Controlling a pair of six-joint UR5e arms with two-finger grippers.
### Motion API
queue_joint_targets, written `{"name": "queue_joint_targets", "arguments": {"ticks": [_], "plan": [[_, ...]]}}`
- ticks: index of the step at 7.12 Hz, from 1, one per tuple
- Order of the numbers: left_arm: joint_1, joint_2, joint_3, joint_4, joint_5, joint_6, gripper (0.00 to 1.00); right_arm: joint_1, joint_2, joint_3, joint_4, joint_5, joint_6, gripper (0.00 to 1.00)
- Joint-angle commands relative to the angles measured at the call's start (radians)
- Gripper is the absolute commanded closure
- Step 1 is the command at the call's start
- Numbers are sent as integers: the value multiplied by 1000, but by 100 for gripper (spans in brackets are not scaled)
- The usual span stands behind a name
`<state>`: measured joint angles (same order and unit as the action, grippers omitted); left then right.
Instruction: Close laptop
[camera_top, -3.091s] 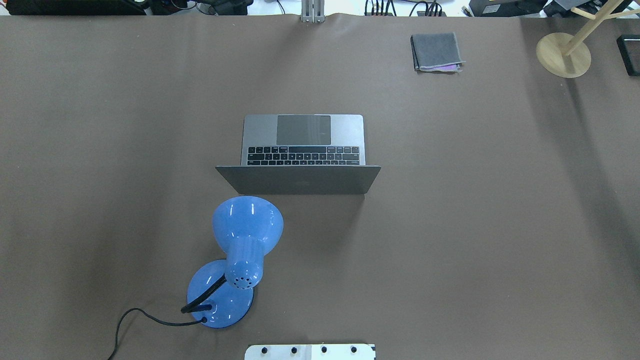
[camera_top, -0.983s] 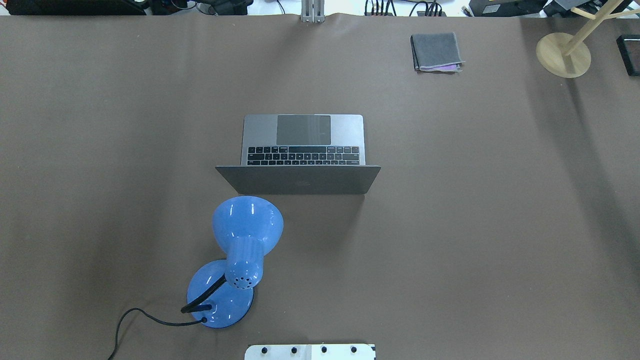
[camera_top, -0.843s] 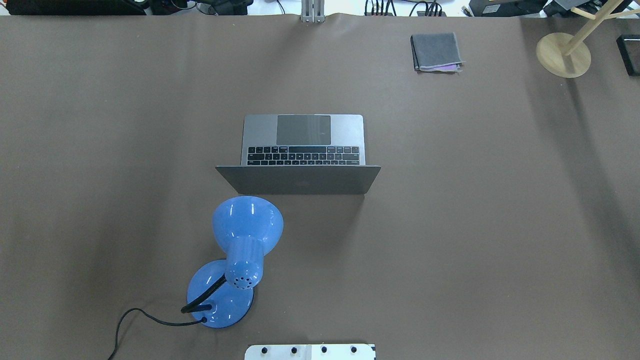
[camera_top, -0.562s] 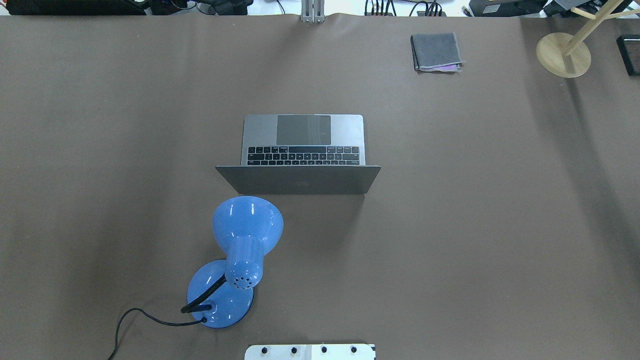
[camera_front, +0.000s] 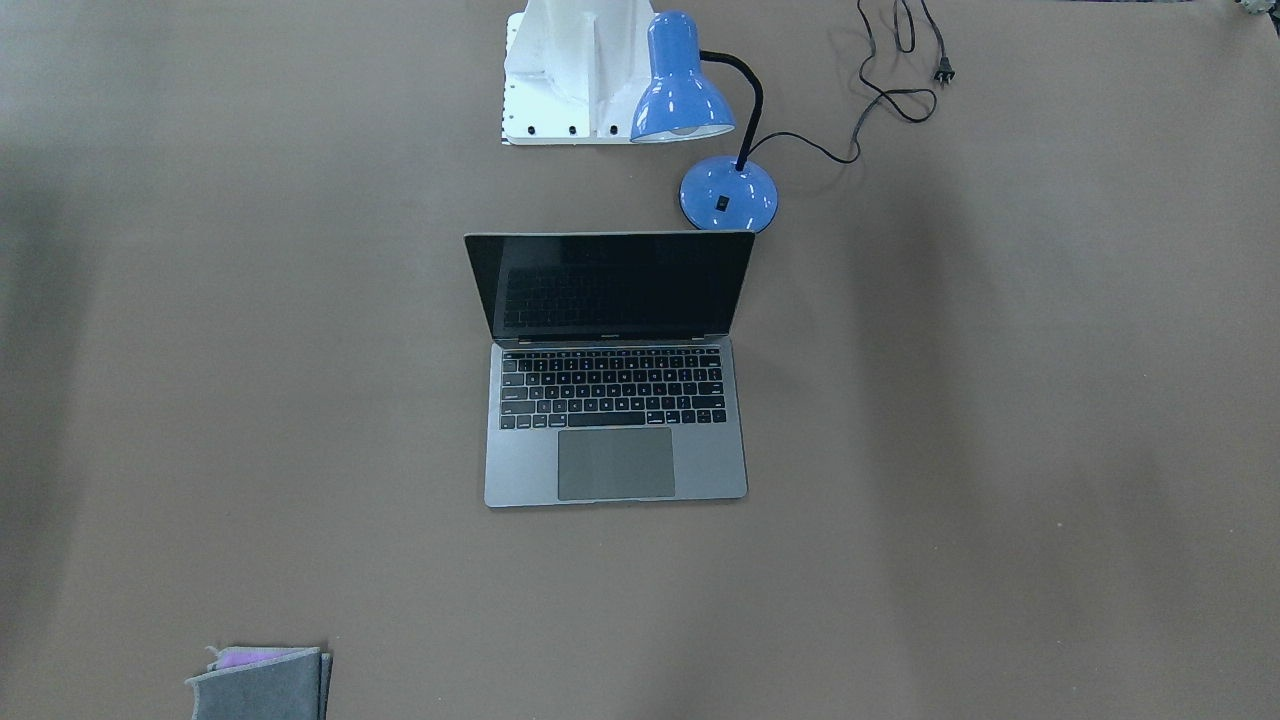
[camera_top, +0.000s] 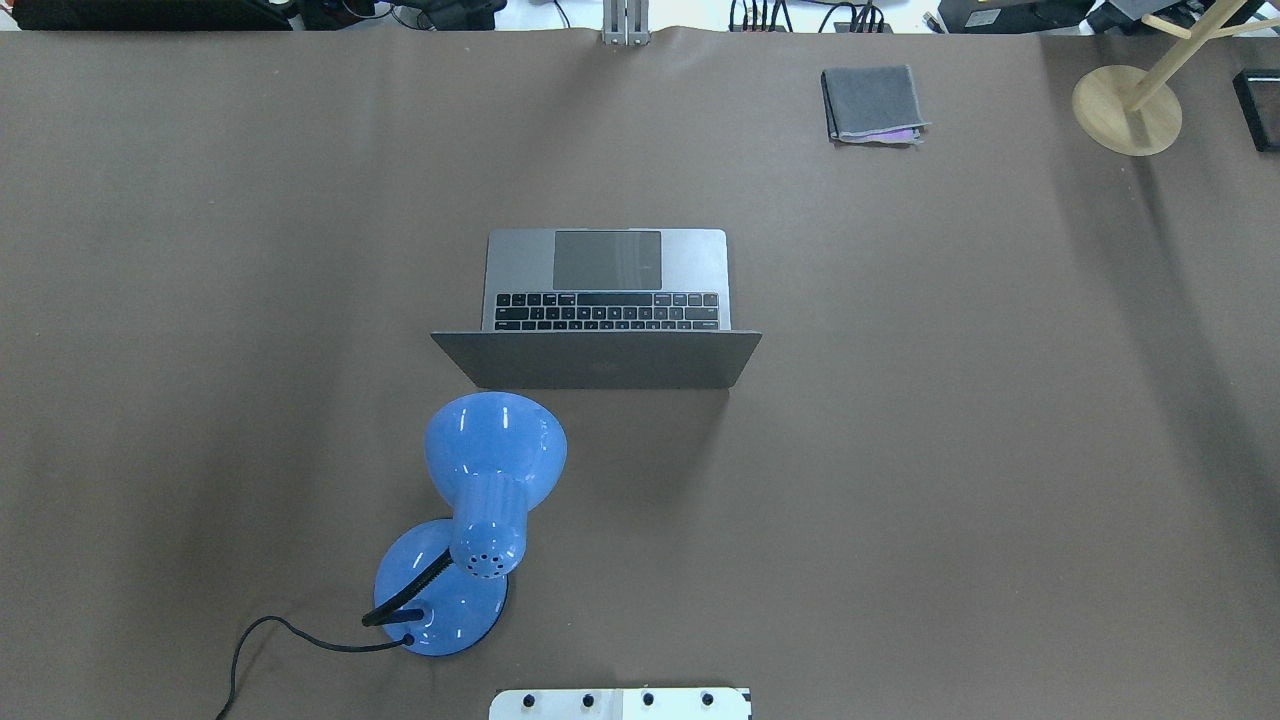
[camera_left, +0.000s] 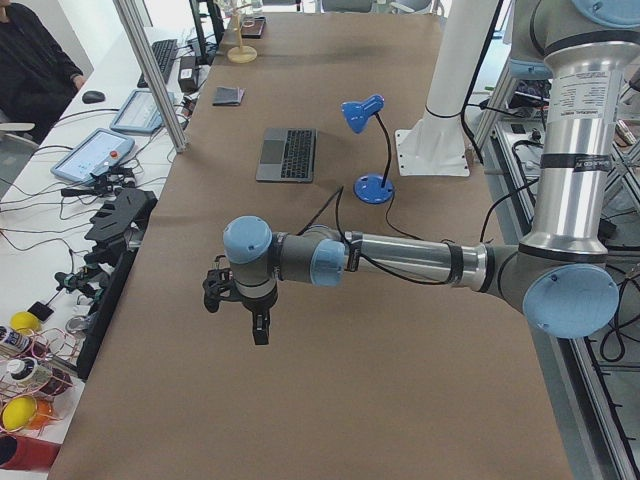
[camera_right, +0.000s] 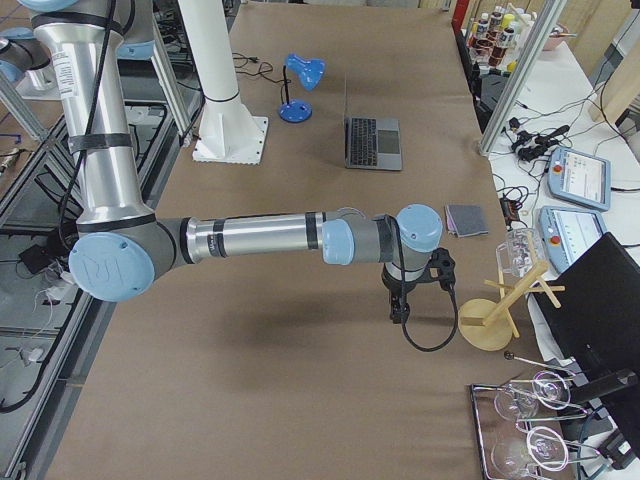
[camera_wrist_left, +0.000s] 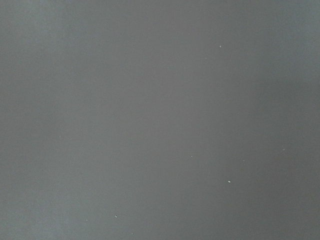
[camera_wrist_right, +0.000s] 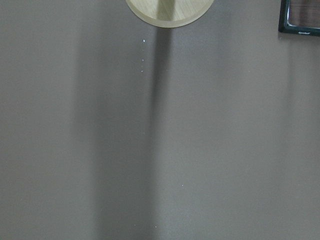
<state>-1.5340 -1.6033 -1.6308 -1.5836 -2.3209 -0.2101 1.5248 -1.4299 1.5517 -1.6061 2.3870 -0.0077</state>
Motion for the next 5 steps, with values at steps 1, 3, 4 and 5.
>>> {"name": "queue_joint_targets", "arguments": {"ticks": [1, 3, 4, 5], "plan": [[0, -4, -1, -1, 0, -6, 1, 0, 0, 5, 0, 0, 0, 0], [0, -45, -17, 2, 0, -17, 1, -15, 20, 11, -5, 32, 5, 0], [2, -72, -30, 8, 0, -40, 1, -17, 40, 2, 1, 37, 30, 0], [6, -89, -56, 8, -3, -95, 1, -34, 54, 19, 3, 35, 54, 0]]}}
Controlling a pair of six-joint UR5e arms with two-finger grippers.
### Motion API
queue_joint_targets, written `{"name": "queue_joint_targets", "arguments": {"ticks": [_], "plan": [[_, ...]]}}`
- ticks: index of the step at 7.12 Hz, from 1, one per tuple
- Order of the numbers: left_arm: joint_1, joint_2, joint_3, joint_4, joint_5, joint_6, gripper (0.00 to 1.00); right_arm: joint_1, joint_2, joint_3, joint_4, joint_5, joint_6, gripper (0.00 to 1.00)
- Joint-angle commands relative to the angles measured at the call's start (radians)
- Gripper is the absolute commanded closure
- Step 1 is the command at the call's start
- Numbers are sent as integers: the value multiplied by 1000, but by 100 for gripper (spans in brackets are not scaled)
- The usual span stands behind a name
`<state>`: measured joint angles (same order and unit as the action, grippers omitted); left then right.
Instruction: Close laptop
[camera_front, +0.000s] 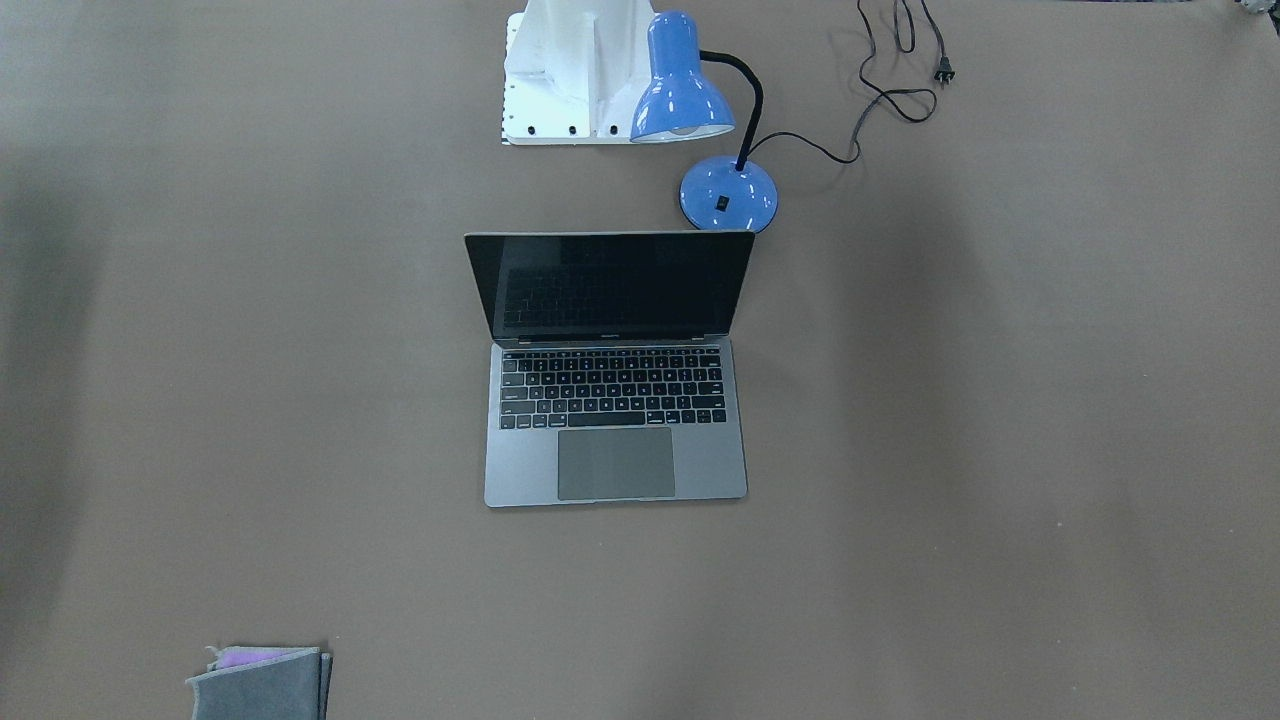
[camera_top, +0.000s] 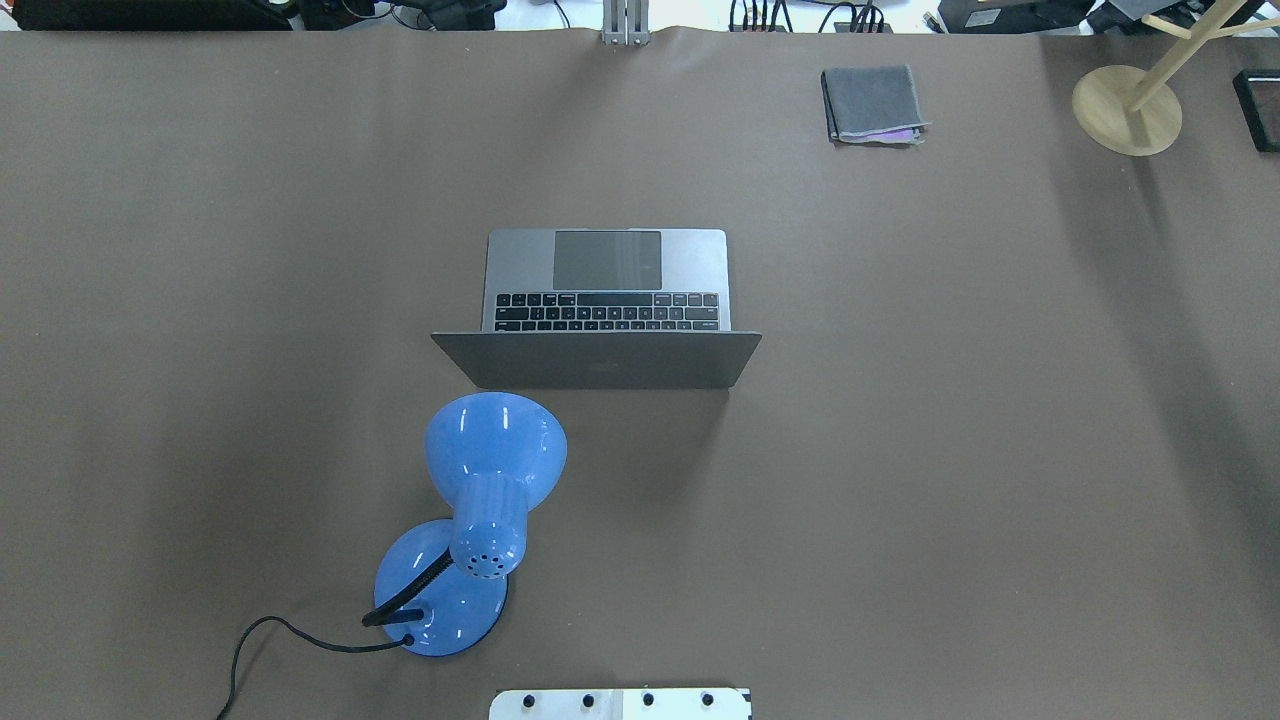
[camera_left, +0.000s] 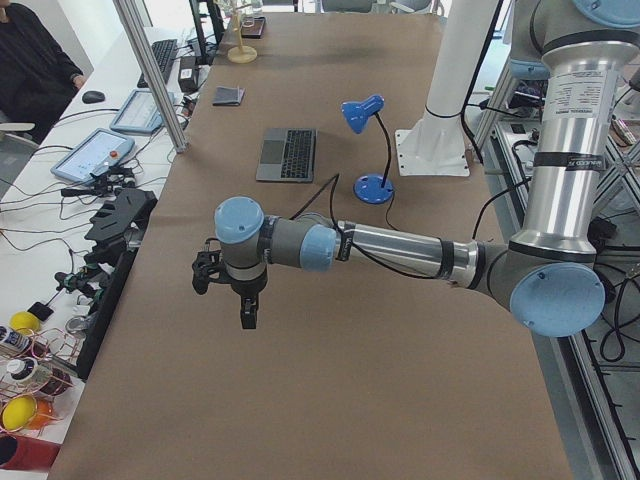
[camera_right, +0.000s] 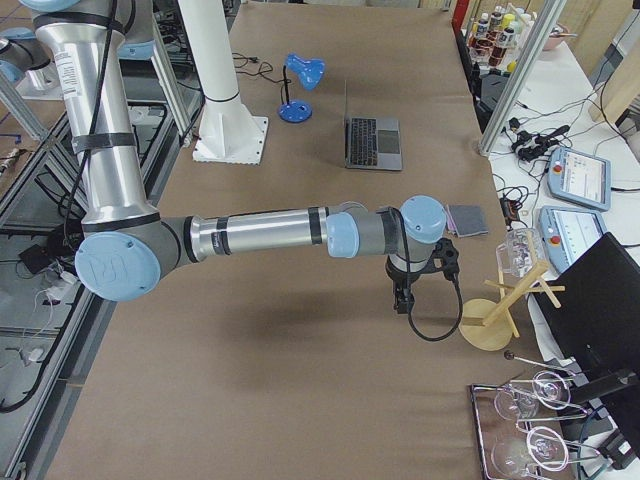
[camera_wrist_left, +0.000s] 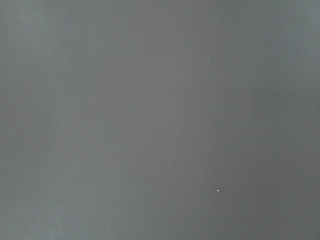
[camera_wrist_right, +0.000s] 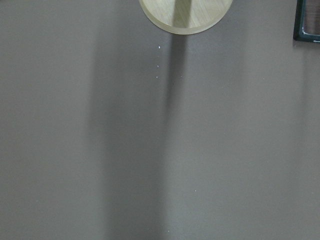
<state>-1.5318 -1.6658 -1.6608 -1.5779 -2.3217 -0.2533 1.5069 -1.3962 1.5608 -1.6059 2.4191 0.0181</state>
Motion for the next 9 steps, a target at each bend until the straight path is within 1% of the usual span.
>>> {"name": "queue_joint_targets", "arguments": {"ticks": [1, 2, 3, 4, 5, 6, 7, 8, 9], "plan": [[22, -34, -72, -5, -39, -134, 1, -51, 54, 12, 3, -2, 110, 0], [66, -46, -109, -4, -97, -209, 1, -78, 118, 12, 1, 1, 170, 0], [106, -78, -132, -4, -97, -286, 1, -118, 146, 19, 3, 3, 180, 0], [163, -124, -145, -4, -84, -354, 1, -169, 192, 21, 0, -12, 228, 0], [212, -162, -157, -4, -84, -435, 1, -213, 210, 21, 3, -2, 309, 0], [263, -208, -165, -2, -84, -537, 1, -227, 207, 45, 3, 20, 322, 0], [333, -245, -183, -4, -79, -652, 1, -244, 194, 94, 3, 18, 329, 0], [394, -279, -209, -2, -46, -746, 1, -278, 195, 122, 3, 14, 429, 0], [457, -298, -235, -2, -15, -824, 1, -324, 210, 137, 3, 17, 491, 1]]}}
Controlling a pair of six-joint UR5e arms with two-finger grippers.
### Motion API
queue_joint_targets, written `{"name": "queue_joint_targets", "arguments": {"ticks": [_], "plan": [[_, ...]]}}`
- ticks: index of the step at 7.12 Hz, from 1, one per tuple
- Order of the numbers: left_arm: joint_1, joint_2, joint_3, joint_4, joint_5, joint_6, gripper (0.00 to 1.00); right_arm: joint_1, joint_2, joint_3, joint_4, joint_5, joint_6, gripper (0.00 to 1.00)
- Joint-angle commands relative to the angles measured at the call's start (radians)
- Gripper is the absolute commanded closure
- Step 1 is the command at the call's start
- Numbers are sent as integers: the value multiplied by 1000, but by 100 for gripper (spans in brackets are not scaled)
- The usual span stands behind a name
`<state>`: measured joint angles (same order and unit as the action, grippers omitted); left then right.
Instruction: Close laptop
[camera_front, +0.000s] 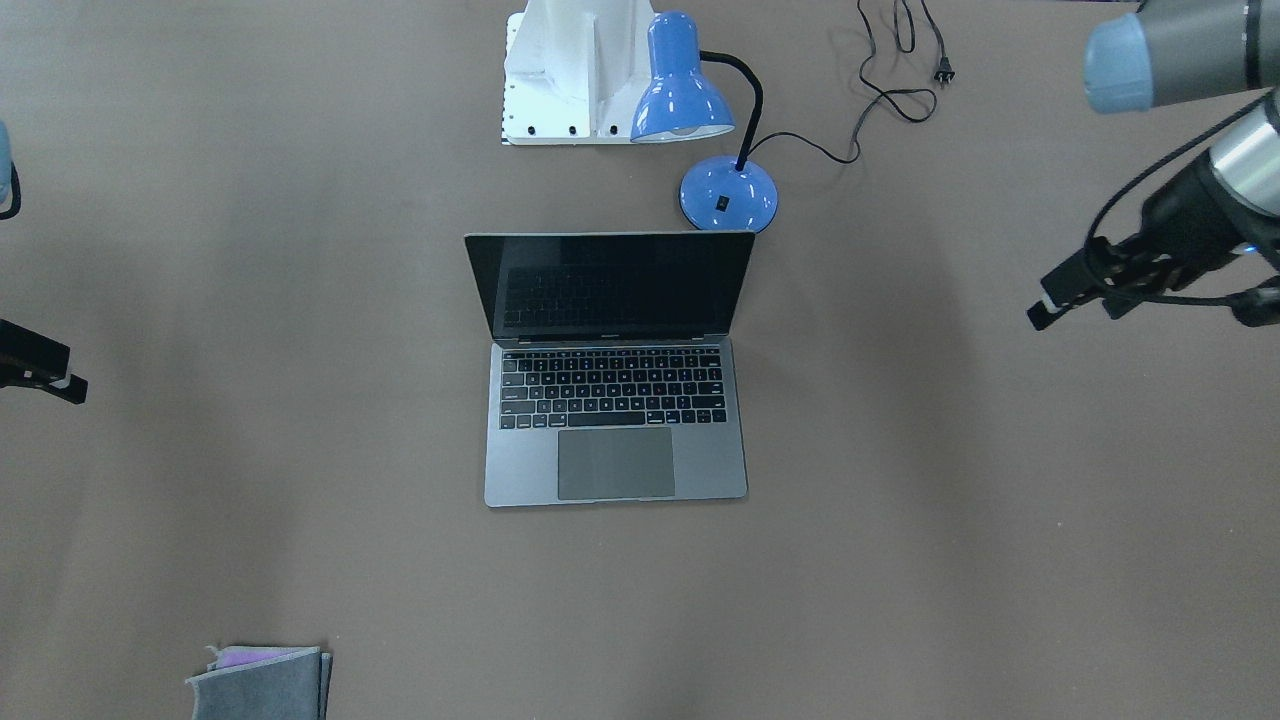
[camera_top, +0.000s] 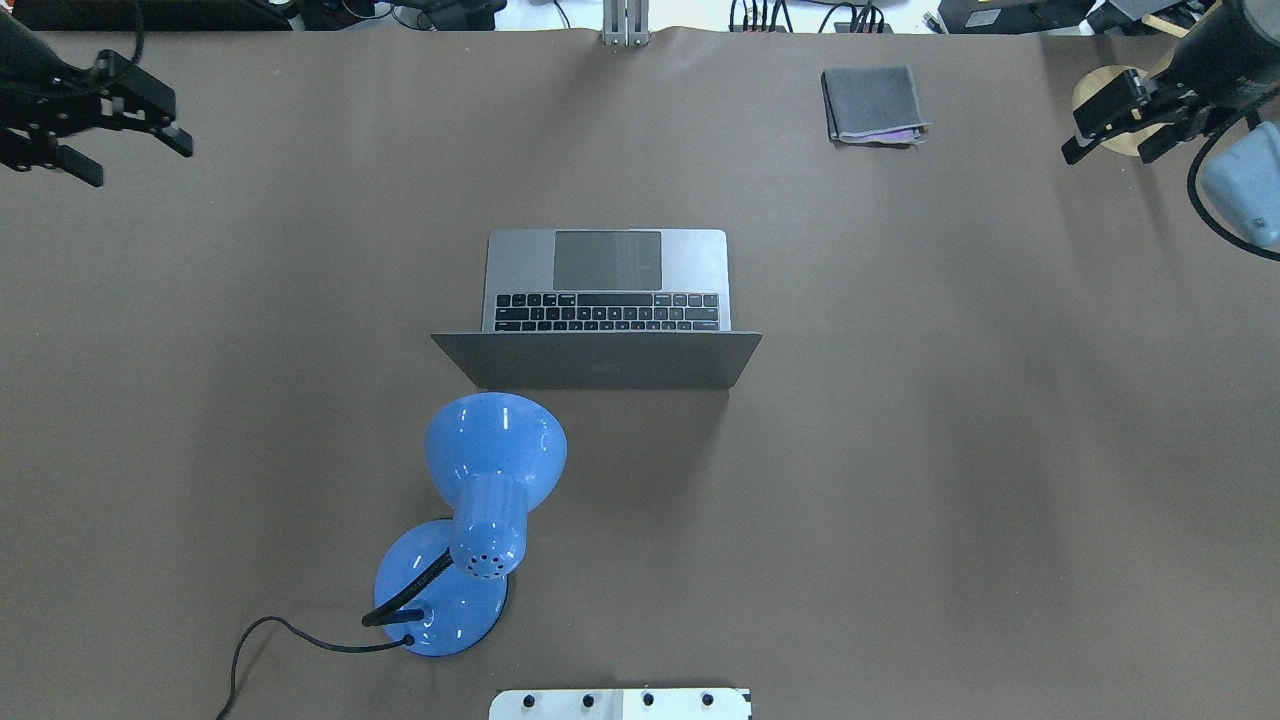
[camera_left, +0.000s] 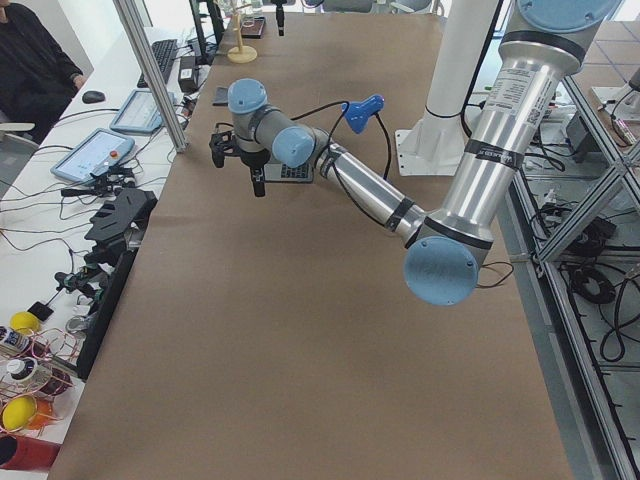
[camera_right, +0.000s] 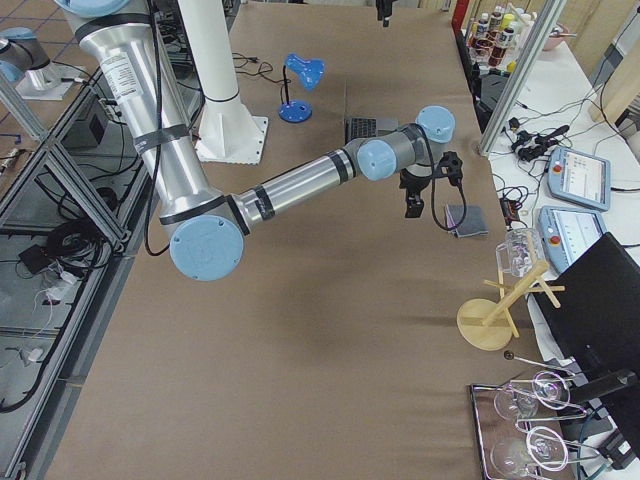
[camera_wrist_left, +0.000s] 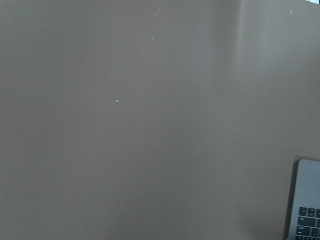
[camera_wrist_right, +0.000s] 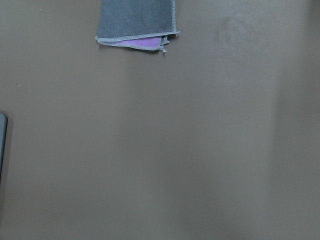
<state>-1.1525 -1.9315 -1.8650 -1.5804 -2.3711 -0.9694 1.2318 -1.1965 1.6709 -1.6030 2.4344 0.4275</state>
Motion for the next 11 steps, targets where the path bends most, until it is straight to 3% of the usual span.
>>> {"name": "queue_joint_targets", "arguments": {"ticks": [1, 3, 4, 5, 6, 7, 11], "plan": [[103, -44, -48, 0, 44, -161, 1, -93, 17, 83, 0, 0, 215, 2], [154, -49, -109, -1, 42, -216, 9, -179, 35, 208, 0, -5, 420, 30], [199, -81, -115, -1, 42, -280, 27, -216, 35, 252, 0, 3, 463, 42], [247, -113, -117, -3, 42, -349, 52, -247, 34, 309, 0, 26, 523, 66], [288, -142, -123, -1, 47, -383, 85, -277, 32, 363, 0, 40, 569, 98], [307, -158, -123, -3, 47, -396, 100, -316, 34, 392, 0, 37, 576, 100], [384, -169, -112, -3, 46, -397, 100, -445, 74, 395, 0, -10, 623, 100]]}}
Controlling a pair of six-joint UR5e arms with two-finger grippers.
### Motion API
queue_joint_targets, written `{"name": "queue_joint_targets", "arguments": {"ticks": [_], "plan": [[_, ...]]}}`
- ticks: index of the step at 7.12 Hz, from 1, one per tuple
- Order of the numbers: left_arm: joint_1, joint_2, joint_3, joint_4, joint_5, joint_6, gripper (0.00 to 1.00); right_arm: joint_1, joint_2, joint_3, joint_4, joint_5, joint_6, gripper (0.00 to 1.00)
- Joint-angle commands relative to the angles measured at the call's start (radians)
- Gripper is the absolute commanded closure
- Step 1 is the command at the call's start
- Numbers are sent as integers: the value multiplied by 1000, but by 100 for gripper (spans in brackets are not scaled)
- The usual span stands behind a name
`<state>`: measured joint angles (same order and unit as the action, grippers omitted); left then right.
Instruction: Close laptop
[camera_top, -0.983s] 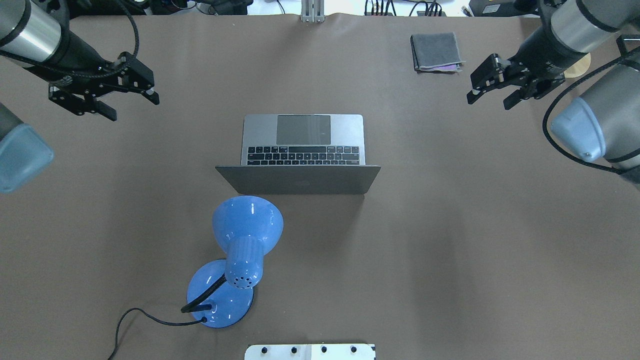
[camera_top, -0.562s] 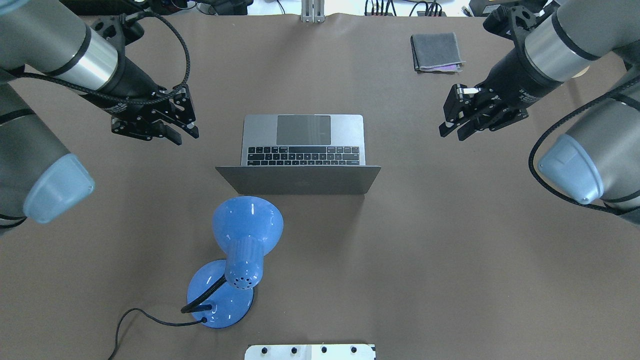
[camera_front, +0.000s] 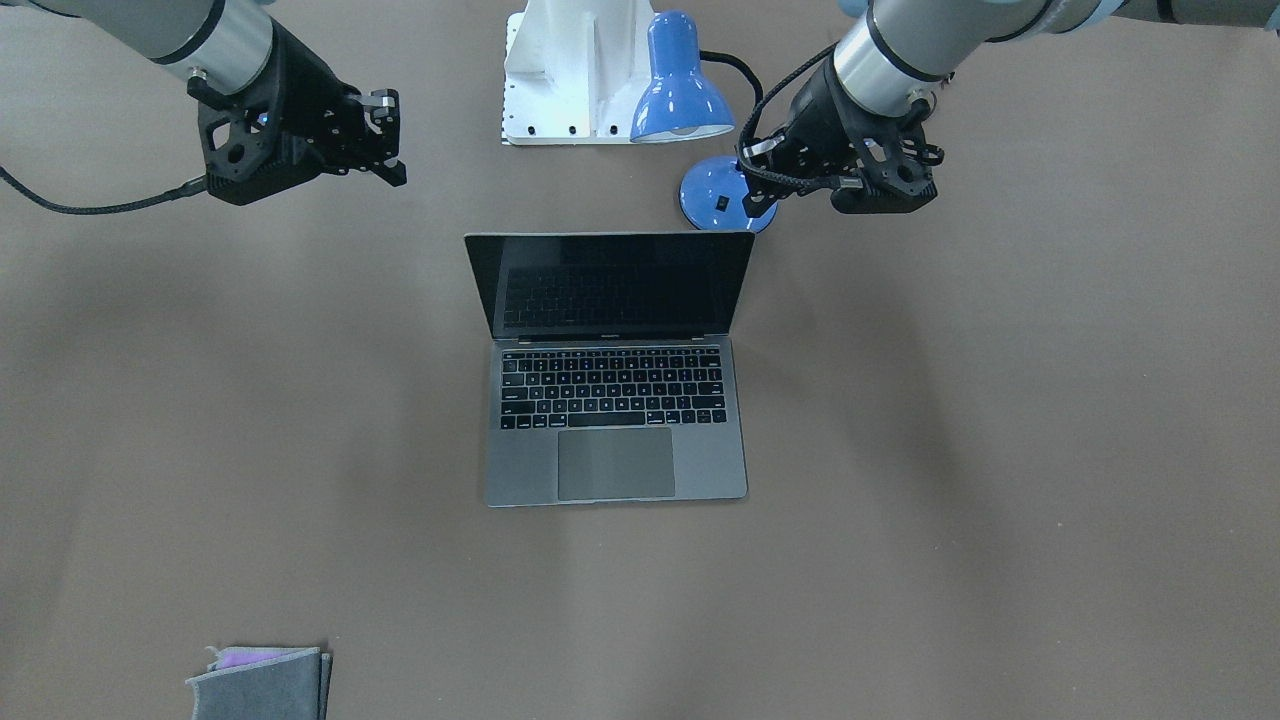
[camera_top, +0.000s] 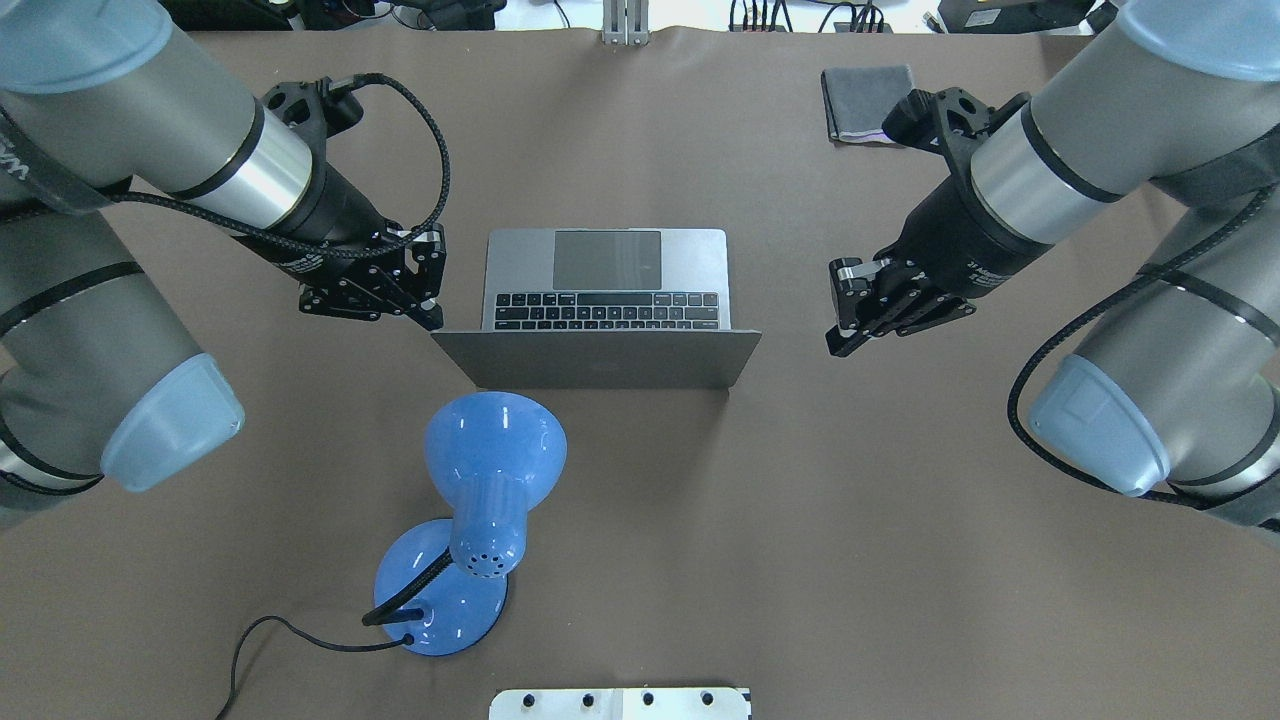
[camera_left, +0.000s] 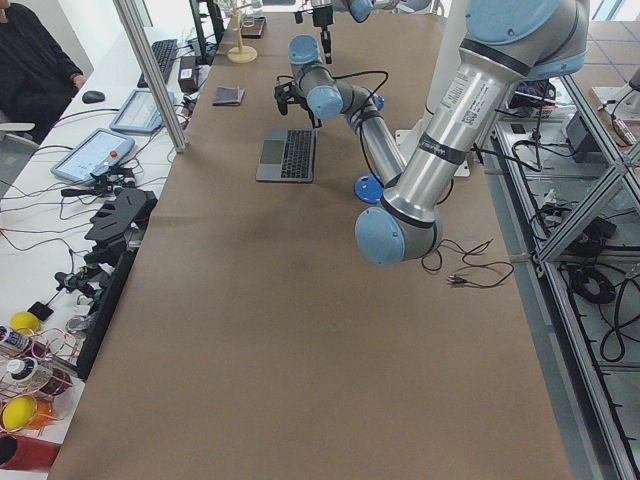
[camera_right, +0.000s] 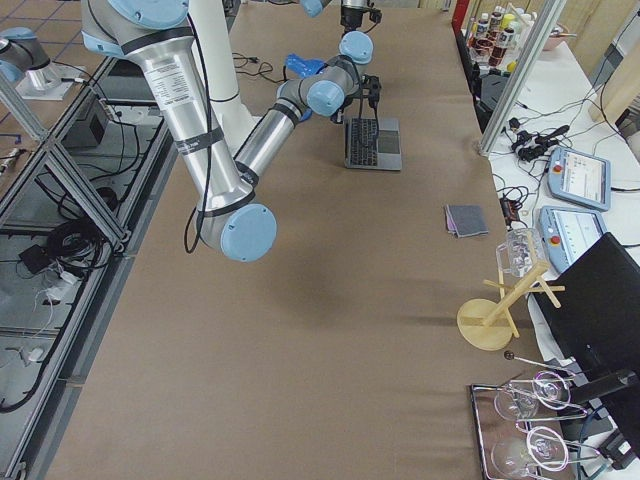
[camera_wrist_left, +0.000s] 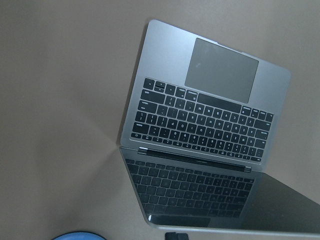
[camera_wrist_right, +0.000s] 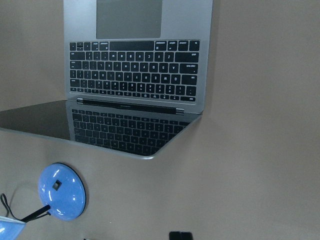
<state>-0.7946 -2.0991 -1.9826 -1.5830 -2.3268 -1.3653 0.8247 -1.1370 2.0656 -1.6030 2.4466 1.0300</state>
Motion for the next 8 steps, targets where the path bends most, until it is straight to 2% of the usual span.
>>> {"name": "queue_joint_targets", "arguments": {"ticks": [1, 2, 6, 8], "plan": [[35, -1, 8, 0, 1, -1, 100, -71, 17, -2, 0, -40, 28, 100], [55, 2, 8, 1, 3, -1, 100, -113, 29, -10, 0, -94, 30, 100], [92, 2, 16, 2, 6, -6, 100, -154, 55, -48, 9, -150, 38, 100], [98, -2, 51, 0, 32, -6, 100, -154, 63, -143, 139, -155, 44, 100]]}}
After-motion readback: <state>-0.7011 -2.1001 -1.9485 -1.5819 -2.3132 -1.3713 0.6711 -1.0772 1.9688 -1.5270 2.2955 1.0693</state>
